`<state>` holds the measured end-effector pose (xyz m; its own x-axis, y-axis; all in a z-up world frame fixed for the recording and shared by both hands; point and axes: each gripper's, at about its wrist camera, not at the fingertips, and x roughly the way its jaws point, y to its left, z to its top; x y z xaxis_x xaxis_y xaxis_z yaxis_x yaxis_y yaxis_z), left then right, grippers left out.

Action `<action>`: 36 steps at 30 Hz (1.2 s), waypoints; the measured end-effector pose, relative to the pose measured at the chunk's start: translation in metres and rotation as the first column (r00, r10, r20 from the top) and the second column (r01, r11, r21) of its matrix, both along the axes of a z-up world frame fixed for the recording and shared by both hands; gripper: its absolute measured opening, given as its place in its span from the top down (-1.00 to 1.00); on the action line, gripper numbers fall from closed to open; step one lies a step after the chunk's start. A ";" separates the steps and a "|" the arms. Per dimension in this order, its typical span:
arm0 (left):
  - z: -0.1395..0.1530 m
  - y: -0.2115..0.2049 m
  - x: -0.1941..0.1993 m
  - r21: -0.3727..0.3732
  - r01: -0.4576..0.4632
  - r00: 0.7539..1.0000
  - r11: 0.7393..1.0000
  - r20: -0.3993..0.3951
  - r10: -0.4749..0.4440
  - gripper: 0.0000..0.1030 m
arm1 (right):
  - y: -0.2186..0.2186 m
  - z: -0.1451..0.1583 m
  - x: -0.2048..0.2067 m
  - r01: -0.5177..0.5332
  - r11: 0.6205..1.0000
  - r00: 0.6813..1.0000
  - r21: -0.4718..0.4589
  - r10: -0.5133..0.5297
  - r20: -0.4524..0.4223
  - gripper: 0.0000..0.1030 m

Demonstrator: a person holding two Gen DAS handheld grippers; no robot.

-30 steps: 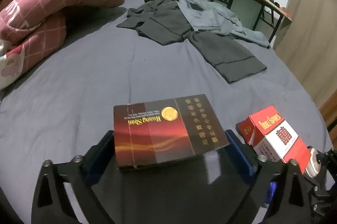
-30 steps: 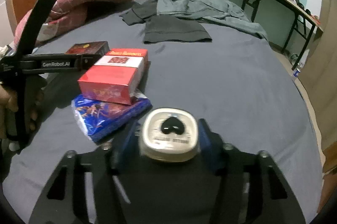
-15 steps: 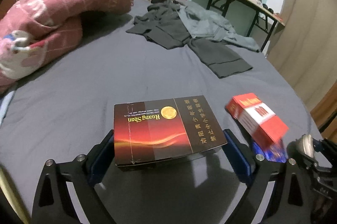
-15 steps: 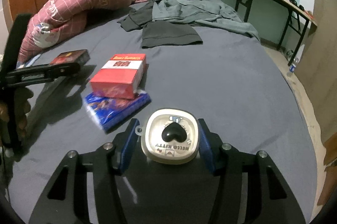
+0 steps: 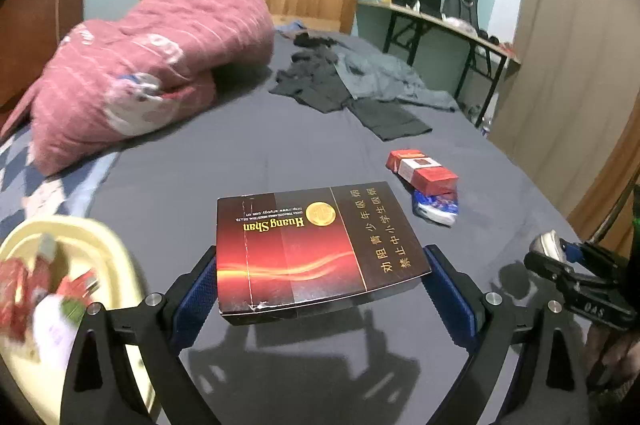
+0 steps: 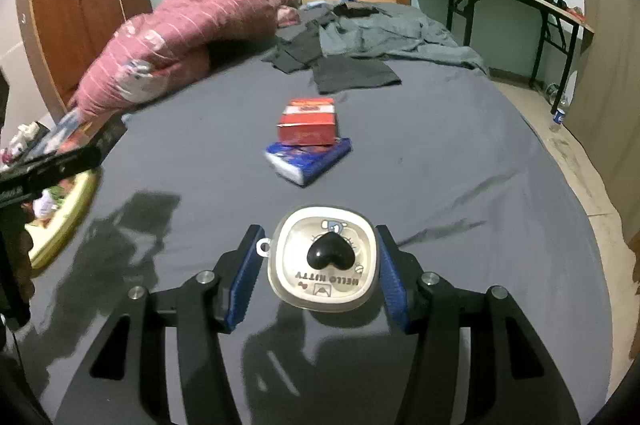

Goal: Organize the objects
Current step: 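Lift the held pack and tin and carry both over the yellow basin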

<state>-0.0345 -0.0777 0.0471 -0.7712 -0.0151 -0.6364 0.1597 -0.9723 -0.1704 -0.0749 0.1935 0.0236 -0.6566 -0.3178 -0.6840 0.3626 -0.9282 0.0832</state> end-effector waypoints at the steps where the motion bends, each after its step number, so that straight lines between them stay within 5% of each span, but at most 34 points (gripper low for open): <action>1: 0.004 0.001 0.013 -0.003 -0.003 1.000 1.000 -0.012 0.003 -0.86 | -0.001 0.004 0.007 -0.003 1.000 1.000 -0.016 0.003 -0.008 -0.09; 6: 0.007 0.012 0.074 -0.021 -0.029 0.996 0.999 -0.085 0.027 -0.87 | -0.018 0.011 0.027 -0.034 0.999 0.998 -0.002 0.034 -0.050 -0.09; 13: -0.002 0.026 0.092 -0.022 -0.001 0.998 1.000 -0.061 0.000 -0.87 | -0.038 0.005 0.036 -0.058 0.998 0.996 0.035 0.060 -0.064 -0.09; 36: -0.013 0.024 0.066 -0.014 -0.008 1.000 1.000 -0.013 0.008 -0.86 | -0.053 -0.006 0.034 -0.087 0.995 0.995 0.055 0.089 -0.038 -0.09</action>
